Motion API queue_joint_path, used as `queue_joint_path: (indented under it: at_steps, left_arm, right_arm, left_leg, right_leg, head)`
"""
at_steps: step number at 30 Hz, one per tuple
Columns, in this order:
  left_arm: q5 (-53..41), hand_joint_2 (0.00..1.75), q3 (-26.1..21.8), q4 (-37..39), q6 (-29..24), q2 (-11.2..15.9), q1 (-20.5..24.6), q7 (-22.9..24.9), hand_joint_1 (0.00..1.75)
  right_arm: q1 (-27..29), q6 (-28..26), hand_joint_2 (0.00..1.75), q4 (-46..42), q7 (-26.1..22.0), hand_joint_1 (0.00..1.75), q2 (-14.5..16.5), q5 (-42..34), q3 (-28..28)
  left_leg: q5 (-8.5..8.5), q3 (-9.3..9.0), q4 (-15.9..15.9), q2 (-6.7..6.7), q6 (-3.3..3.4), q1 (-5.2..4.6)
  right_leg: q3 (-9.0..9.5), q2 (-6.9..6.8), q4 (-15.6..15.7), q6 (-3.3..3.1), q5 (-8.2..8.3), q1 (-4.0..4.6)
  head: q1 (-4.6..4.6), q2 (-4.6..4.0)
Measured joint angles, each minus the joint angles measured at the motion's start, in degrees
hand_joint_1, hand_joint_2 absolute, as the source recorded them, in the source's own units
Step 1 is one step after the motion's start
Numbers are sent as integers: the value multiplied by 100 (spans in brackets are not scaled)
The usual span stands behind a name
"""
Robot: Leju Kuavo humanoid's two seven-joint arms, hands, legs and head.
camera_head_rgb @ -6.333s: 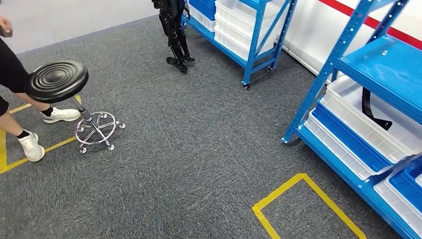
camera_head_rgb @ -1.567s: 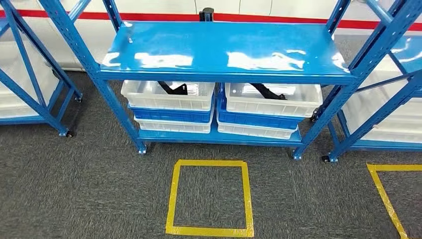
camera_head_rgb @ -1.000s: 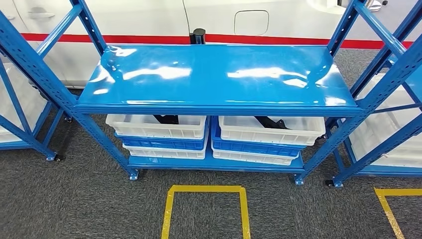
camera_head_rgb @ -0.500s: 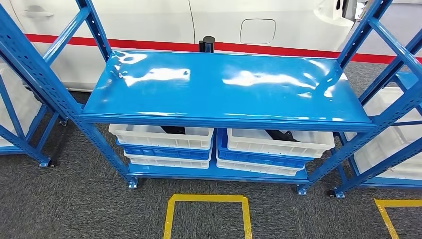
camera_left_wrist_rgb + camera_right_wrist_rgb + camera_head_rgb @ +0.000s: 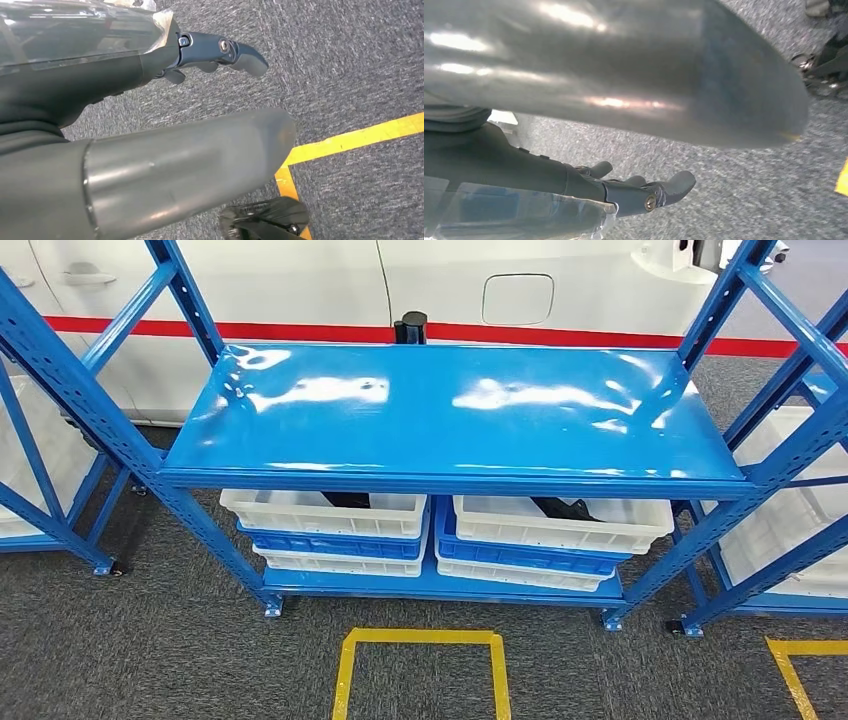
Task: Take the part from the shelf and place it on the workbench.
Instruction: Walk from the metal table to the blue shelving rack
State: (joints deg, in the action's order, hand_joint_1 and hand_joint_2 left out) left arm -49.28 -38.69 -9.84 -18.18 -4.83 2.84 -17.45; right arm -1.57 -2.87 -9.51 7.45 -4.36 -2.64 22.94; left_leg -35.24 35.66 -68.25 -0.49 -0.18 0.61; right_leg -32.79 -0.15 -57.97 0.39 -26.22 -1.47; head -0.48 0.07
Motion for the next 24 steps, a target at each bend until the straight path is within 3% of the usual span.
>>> queue_joint_path:
  at_steps: [2, 3, 4, 6, 8, 11, 12, 14, 16, 17, 18, 19, 20, 22, 23, 24]
  left_arm:
    - [0, 0, -1, 1, -10, 0, -2, -1, 0]
    - [0, 0, -2, 1, -14, 1, -3, -1, 0]
    - [0, 0, -2, 1, -16, 2, -2, -1, 0]
    - [-1, 0, -1, 0, -15, 2, 16, 0, 0]
    - [-4, 0, 1, 0, -14, -1, 39, 3, 0]
    - [-19, 0, 3, 0, -23, -5, 49, 10, 0]
    - [-27, 0, 3, 0, -30, -9, 54, 12, 0]
    - [-41, 0, 3, 0, -42, -12, 65, 14, 0]
    - [-49, 0, 3, 0, -46, -13, 68, 14, 0]
    - [-50, 0, 3, 0, -46, -18, 66, 14, 0]
    - [-51, 0, 3, 0, -46, -23, 63, 14, 0]
    - [-51, 0, 3, 0, -46, -29, 61, 14, 0]
    - [-51, 0, 3, 0, -46, -34, 61, 14, 0]
    - [-53, 0, 3, 0, -46, -44, 70, 14, 0]
    - [-53, 0, 3, 0, -46, -48, 75, 14, 0]
    - [-53, 0, 3, 0, -46, -51, 80, 14, 0]
  right_arm:
    - [2, 0, 0, 0, 0, 0, 0, 6, 5]
    - [2, -1, 0, 0, 0, 0, 1, 7, 12]
    - [2, -1, 0, 0, 0, 0, 3, 7, 20]
    - [1, -1, 0, 0, -1, 0, 5, 5, 37]
    - [-4, -3, 0, 0, -4, 0, 5, 0, 43]
    - [-4, -5, 0, 1, -9, 0, 10, -15, 44]
    - [-1, -4, 0, 1, -9, 0, 14, -20, 45]
    - [4, -3, 0, 2, -9, 0, 21, -25, 46]
    - [2, -3, 0, 2, -9, 0, 24, -27, 46]
    - [2, -3, 0, 2, -9, 0, 23, -28, 46]
    - [2, -3, 0, 2, -9, 0, 22, -28, 47]
    - [2, -3, 0, 2, -9, 0, 22, -28, 47]
    - [0, -4, 0, 2, -9, 0, 20, -28, 47]
    - [-20, -5, 0, 2, -9, 0, 12, -27, 47]
    - [-27, -5, 0, 2, -9, 0, 8, -27, 47]
    - [-33, -5, 0, 2, -10, 0, 6, -26, 48]
  left_leg:
    - [-246, 157, -497, 5, -49, 32]
    - [-212, 103, -484, 10, -69, 48]
    - [-89, -56, -264, 17, -83, 67]
    - [204, -528, 506, 27, -103, 101]
    - [351, -769, 979, 7, -53, 93]
    - [463, -716, 1033, 6, 116, 35]
    - [518, -681, 1045, 20, 180, 27]
    - [631, -577, 1065, 52, 290, 28]
    - [726, -445, 1060, 68, 331, 4]
    - [775, -378, 1056, 76, 332, -7]
    - [821, -314, 1052, 82, 328, -15]
    - [864, -260, 1049, 86, 318, -20]
    - [903, -225, 1047, 87, 304, -22]
    - [979, -181, 1043, 89, 258, -30]
    - [1023, -172, 1045, 91, 227, -39]
    - [1065, -161, 1048, 94, 194, -44]
  right_leg:
    - [-64, -5, -4, 9, 42, 2]
    - [-95, -6, -7, 23, 67, -3]
    - [-121, -5, -10, 44, 92, -13]
    - [-159, -3, -26, 106, 142, -17]
    - [-180, -3, -35, 183, 191, 11]
    - [-202, 7, 7, 324, 282, -5]
    - [-245, 11, -43, 337, 228, -14]
    - [-428, 15, -481, 269, -136, -21]
    - [-650, 16, -1241, 196, -620, -11]
    - [-682, 17, -1526, 201, -762, -5]
    - [-606, 17, -1611, 232, -803, 1]
    - [-414, 16, -1469, 275, -758, 6]
    - [-123, 16, -1119, 311, -663, 10]
    - [515, 16, -224, 317, -532, 43]
    - [701, 16, 79, 298, -501, 66]
    - [774, 17, 235, 277, -495, 92]
  head:
    - [-3, 0]
    - [-4, 0]
    - [-5, 0]
    - [-9, 0]
    - [10, 0]
    - [35, 0]
    - [35, 0]
    - [57, 0]
    - [75, 0]
    - [75, 0]
    - [75, 0]
    - [75, 0]
    - [75, 0]
    - [76, 0]
    - [75, 0]
    - [74, 0]
